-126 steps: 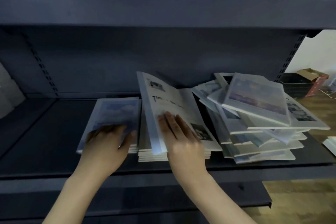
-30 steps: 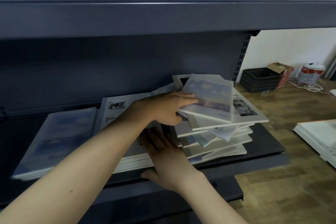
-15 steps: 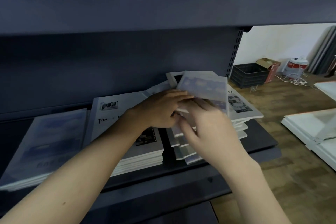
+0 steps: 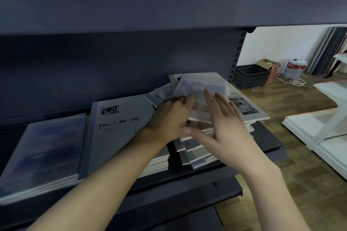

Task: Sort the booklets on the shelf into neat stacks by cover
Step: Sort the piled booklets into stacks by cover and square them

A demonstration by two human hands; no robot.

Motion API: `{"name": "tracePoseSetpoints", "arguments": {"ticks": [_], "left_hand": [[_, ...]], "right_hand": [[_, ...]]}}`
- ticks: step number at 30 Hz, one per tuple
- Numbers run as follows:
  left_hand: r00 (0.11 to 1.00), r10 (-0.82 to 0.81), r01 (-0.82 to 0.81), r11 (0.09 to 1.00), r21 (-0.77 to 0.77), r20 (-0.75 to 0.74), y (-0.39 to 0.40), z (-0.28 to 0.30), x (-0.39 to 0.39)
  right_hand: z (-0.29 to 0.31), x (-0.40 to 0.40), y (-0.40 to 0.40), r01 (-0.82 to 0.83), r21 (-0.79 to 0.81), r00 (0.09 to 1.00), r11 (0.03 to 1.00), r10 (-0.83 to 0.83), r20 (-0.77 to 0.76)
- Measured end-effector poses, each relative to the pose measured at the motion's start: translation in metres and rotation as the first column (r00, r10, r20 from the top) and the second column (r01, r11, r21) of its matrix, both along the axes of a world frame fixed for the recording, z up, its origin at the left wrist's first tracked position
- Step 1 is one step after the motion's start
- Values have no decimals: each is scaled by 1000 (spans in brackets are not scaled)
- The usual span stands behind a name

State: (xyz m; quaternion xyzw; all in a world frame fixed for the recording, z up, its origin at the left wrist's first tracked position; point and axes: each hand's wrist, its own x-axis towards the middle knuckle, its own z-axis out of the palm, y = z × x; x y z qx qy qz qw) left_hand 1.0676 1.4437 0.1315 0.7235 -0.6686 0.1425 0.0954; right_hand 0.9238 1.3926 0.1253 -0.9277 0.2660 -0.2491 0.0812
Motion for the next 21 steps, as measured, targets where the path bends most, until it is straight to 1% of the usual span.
{"name": "tracePoseSetpoints", "arguments": {"ticks": [1,2,3,5,7,10,11,14,16,18,19,21], "left_hand": [[999,40,-40,999,4,16,3,3,0],[997,70,-69,997,-35,33,4,0,5],[995,85,-83,996,-44,54,6,-2,6],[991,113,-111,993,-39,65,10,-6,9],[986,139,-123,980,-158,93,16,-7,16],[990,140,-124,952,-281,35,30,-8,26],[987,158,-138,937,-321,37,36,-9,29],[979,202,-184,890,-418,-1,53,-11,35],[967,252,-245,858,-451,-46,64,-11,39],[949,294,-312,825,-472,-114,77,-13,43],[938,311,-346,806,-479,-154,84,-15,44],[910,347,-415,770,-485,-228,97,-21,41]], "right_hand": [[0,0,0,-5,22,1000,1000,5,0],[1,0,-1,-12,42,1000,999,12,-1],[0,0,-2,-18,55,1000,998,18,-4],[0,0,-5,-19,49,999,999,20,-27],[1,-1,-10,-6,20,996,1000,8,-86],[5,-2,-14,-5,-13,975,1000,2,-222],[6,-2,-15,-12,-18,969,1000,8,-247],[12,2,-20,-26,-35,970,999,16,-244],[17,5,-27,-19,-34,955,999,8,-295],[19,6,-35,-9,7,912,1000,11,-410],[18,5,-38,4,57,889,998,23,-458],[13,2,-43,26,155,871,988,53,-488]]}}
